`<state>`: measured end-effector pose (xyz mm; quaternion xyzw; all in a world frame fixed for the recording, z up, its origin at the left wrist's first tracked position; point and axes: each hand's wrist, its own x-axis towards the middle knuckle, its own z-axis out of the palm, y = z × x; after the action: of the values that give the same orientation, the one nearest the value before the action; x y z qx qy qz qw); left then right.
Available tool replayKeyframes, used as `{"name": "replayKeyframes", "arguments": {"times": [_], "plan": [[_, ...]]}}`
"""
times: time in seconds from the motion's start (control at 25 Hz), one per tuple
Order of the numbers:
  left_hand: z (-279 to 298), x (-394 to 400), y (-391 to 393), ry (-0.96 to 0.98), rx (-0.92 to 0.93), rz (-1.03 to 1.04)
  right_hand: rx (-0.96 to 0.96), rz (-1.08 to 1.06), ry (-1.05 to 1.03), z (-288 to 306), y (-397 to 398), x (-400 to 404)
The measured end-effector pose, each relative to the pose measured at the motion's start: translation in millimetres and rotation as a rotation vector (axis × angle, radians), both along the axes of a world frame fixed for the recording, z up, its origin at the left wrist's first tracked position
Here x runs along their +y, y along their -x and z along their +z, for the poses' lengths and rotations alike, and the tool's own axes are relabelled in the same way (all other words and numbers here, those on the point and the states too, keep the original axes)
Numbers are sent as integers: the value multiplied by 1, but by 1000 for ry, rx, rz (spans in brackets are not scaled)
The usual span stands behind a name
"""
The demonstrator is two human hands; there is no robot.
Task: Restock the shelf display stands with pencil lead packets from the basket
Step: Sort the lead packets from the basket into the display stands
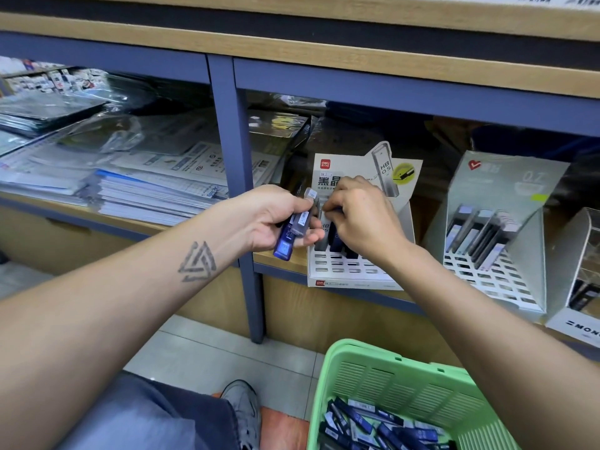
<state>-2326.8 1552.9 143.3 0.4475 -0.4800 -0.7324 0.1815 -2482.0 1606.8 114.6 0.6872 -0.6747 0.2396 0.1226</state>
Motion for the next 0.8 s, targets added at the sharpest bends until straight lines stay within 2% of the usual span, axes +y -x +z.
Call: {"name": "replayKeyframes", "arguments": {"times": [0.28, 0.32, 0.36, 0.44, 0.48, 0.56, 0.8], "plan": [[3, 3, -3, 106, 38, -29, 167, 12, -86, -3, 0, 4], [3, 3, -3, 118, 42, -45, 46, 3, -60, -1, 0, 4], [4, 3, -2, 126, 44, -67, -205, -9, -43, 4, 0, 5], [5, 2, -1, 145, 41, -120, -857, 77, -51, 14, 3, 6], [5, 2, -1, 152, 41, -148, -1062, 154, -64, 16, 4, 7], [5, 3, 0, 152, 53, -209, -1205, 268, -62, 17, 11, 11], [3, 2, -3, 143, 32, -270, -1336, 410, -116, 11, 27, 27]]}}
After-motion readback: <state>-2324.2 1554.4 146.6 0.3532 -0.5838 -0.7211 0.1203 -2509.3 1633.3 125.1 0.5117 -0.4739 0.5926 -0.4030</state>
